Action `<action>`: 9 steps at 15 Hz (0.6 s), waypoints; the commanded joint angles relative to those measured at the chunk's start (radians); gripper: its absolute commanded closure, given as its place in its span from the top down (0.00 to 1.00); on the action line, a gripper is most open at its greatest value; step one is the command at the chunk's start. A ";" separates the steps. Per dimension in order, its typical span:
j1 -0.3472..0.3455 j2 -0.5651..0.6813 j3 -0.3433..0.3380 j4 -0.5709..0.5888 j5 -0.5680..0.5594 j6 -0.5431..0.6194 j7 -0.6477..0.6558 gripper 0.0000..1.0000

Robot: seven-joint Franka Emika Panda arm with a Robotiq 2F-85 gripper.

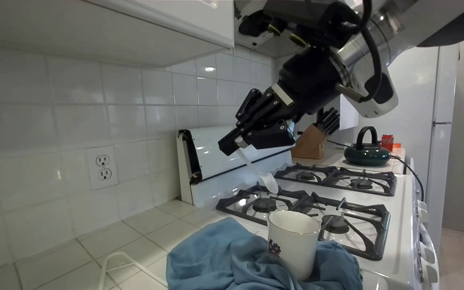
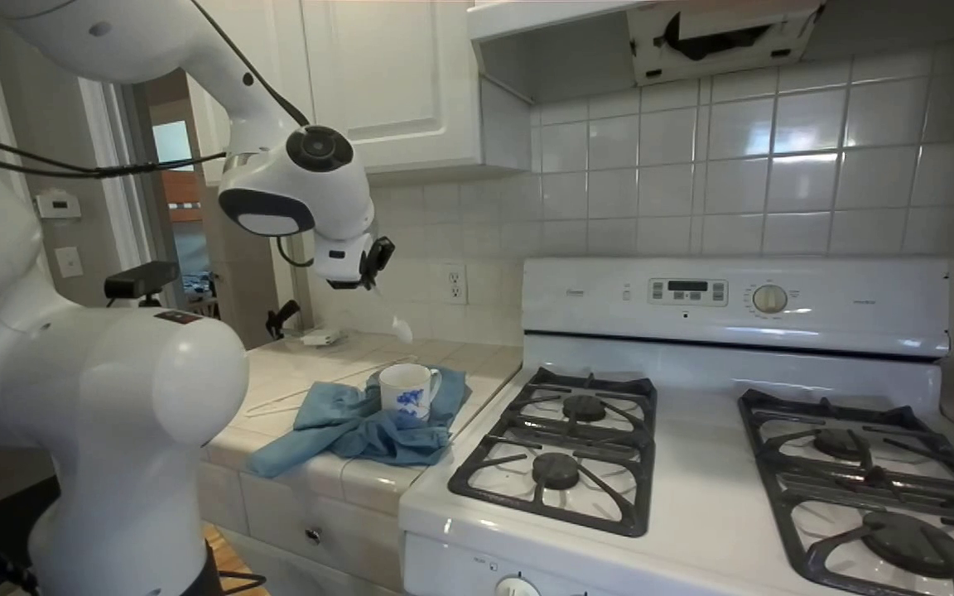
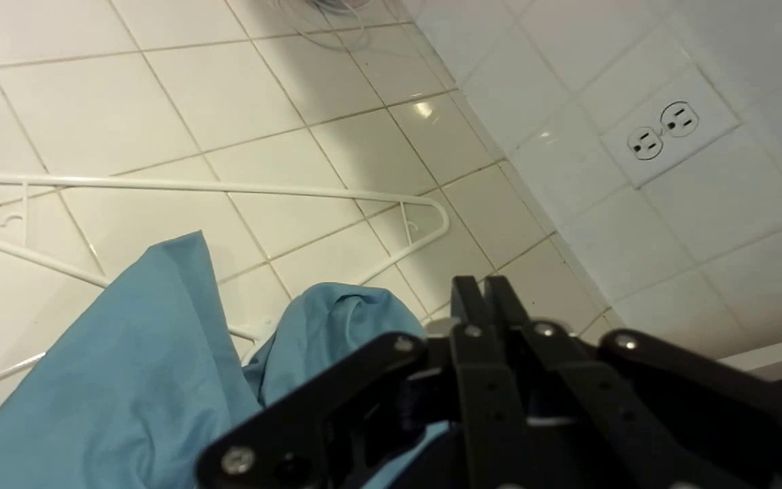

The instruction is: Put the plastic spoon inside the white mug

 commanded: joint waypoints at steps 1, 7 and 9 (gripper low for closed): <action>0.013 0.021 -0.027 0.000 0.134 -0.025 -0.091 0.01; 0.010 0.088 -0.055 0.000 0.280 -0.054 -0.185 0.01; 0.010 0.113 -0.061 0.000 0.311 -0.051 -0.207 0.01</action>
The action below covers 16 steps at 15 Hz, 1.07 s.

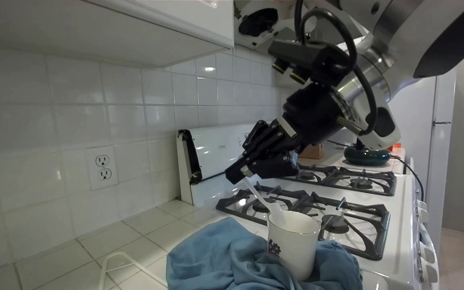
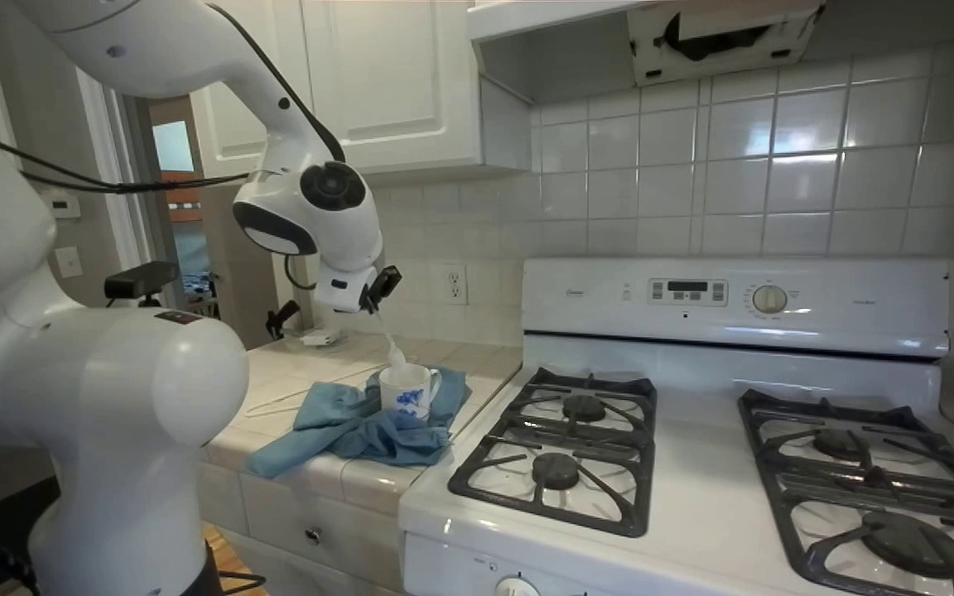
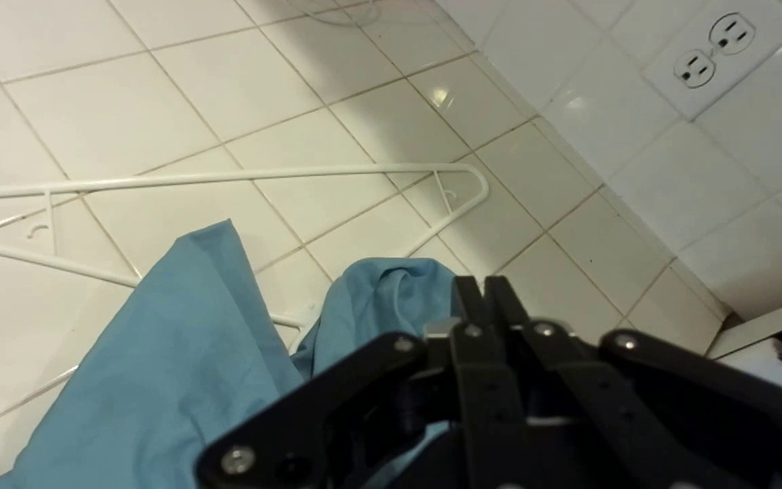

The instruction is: Put the plastic spoon inside the white mug

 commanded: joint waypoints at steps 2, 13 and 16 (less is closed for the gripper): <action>0.009 0.051 -0.022 0.000 0.091 -0.012 -0.088 0.01; 0.008 0.098 -0.029 0.000 0.229 0.006 -0.312 0.38; 0.020 0.086 -0.015 0.001 0.213 0.036 -0.318 0.58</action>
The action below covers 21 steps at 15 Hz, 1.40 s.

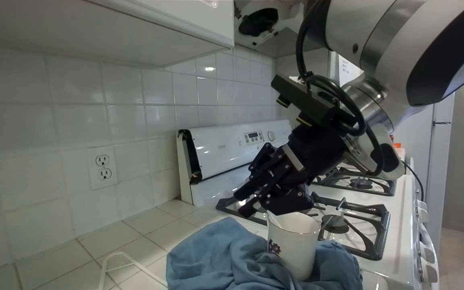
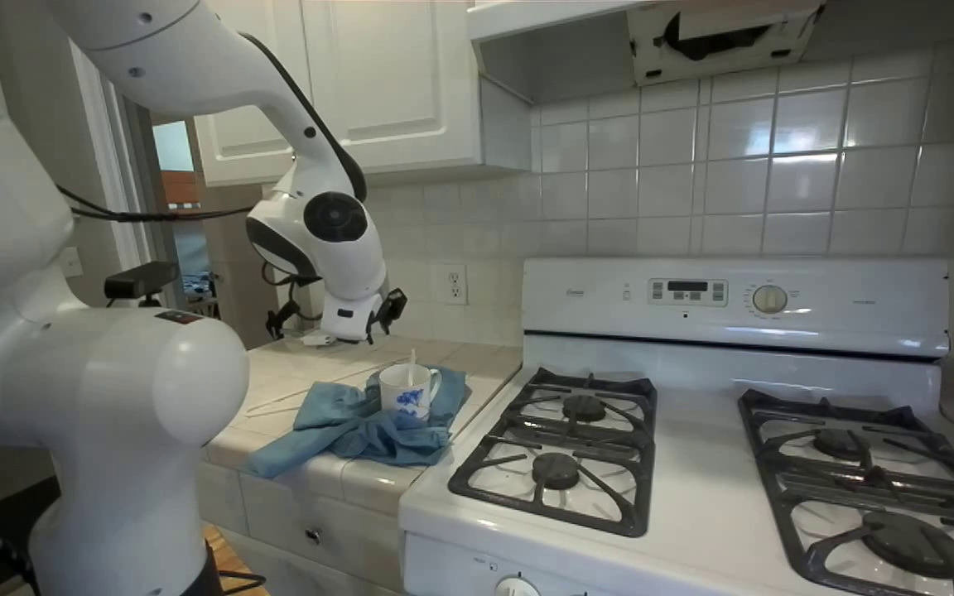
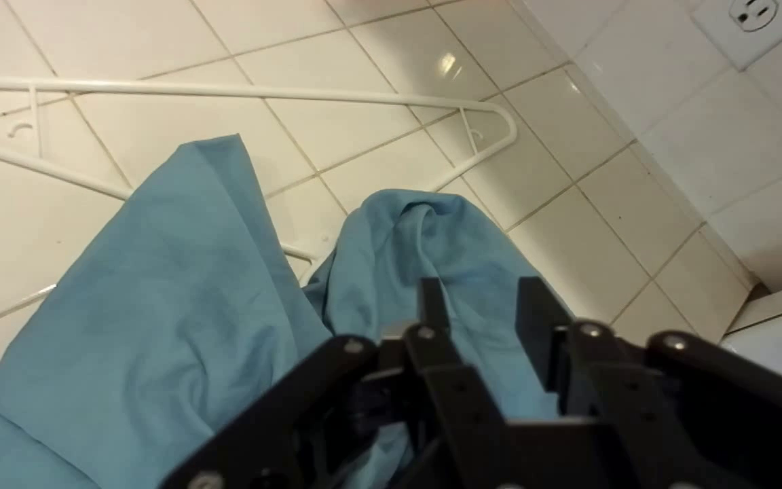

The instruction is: Put the plastic spoon inside the white mug

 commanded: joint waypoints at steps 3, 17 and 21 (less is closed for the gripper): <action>0.063 0.003 0.022 0.003 -0.032 0.077 0.051 0.81; -0.313 0.191 0.428 0.001 -1.089 -0.110 0.954 1.00; -0.448 -0.008 0.442 0.020 -1.378 -0.403 1.107 1.00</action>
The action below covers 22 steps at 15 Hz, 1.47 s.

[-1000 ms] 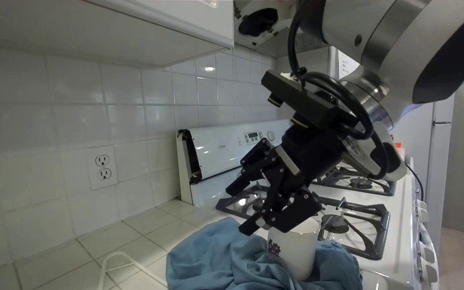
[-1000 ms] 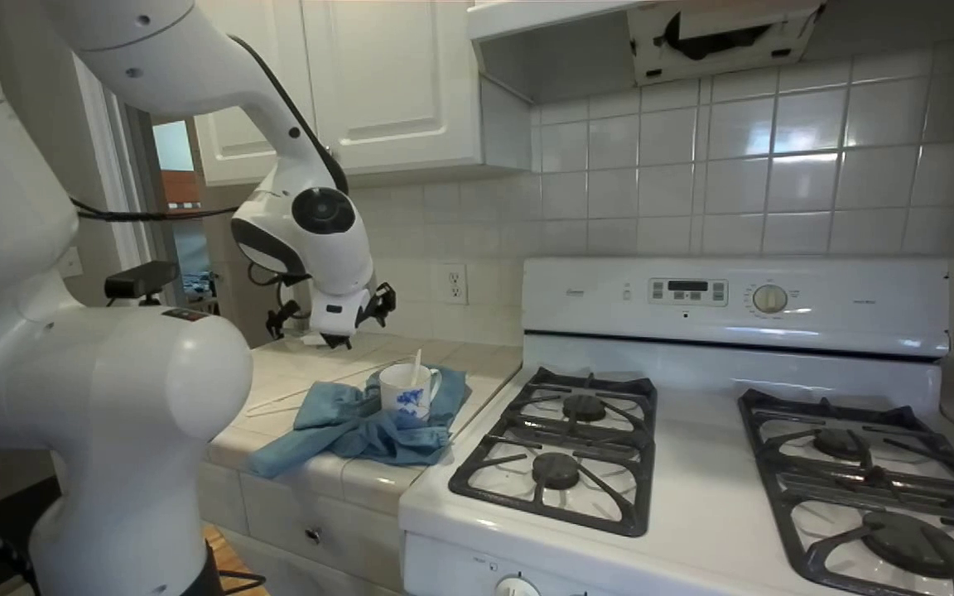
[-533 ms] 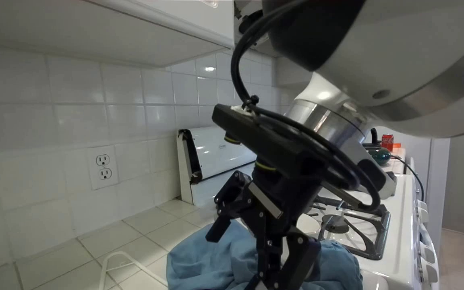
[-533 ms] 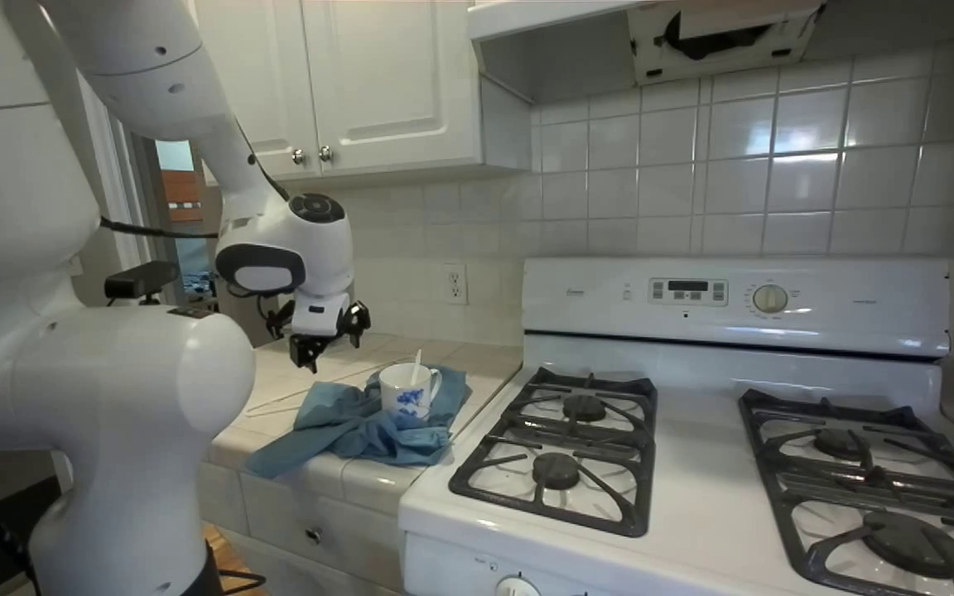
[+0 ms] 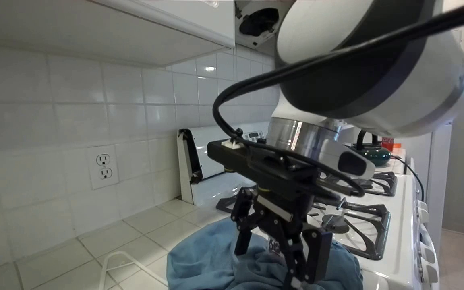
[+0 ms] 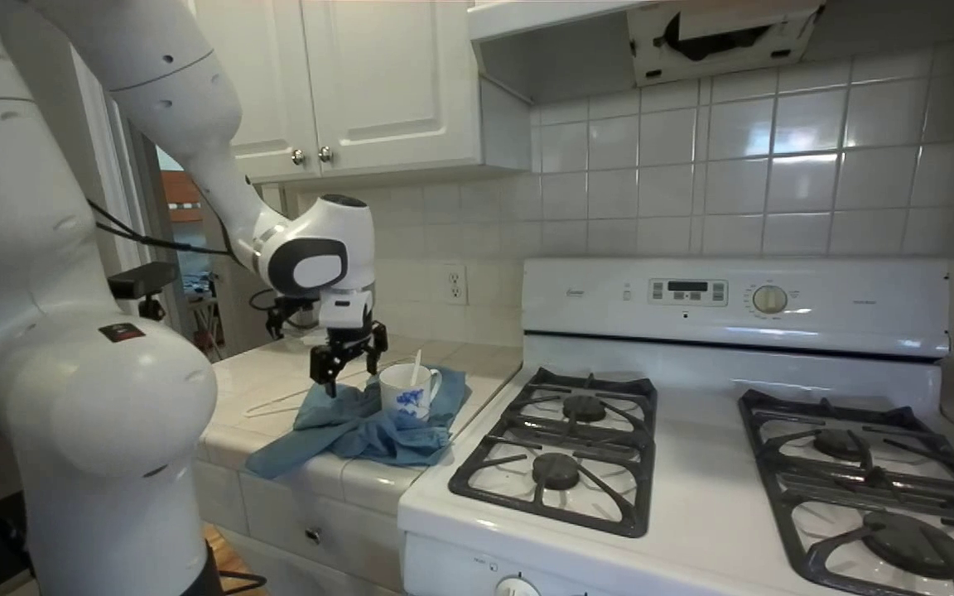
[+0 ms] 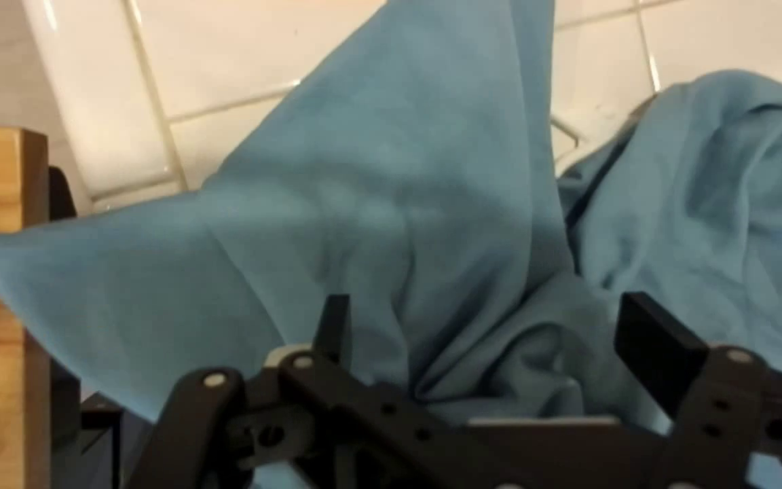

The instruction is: Put the plastic spoon inside the white mug

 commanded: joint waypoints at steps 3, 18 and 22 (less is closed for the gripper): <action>-0.009 -0.334 -0.107 0.010 -0.198 -0.401 0.075 1.00; -0.089 -0.617 -0.119 0.180 -0.440 -0.997 -0.032 1.00; -0.090 -0.617 -0.117 0.180 -0.441 -0.997 -0.031 1.00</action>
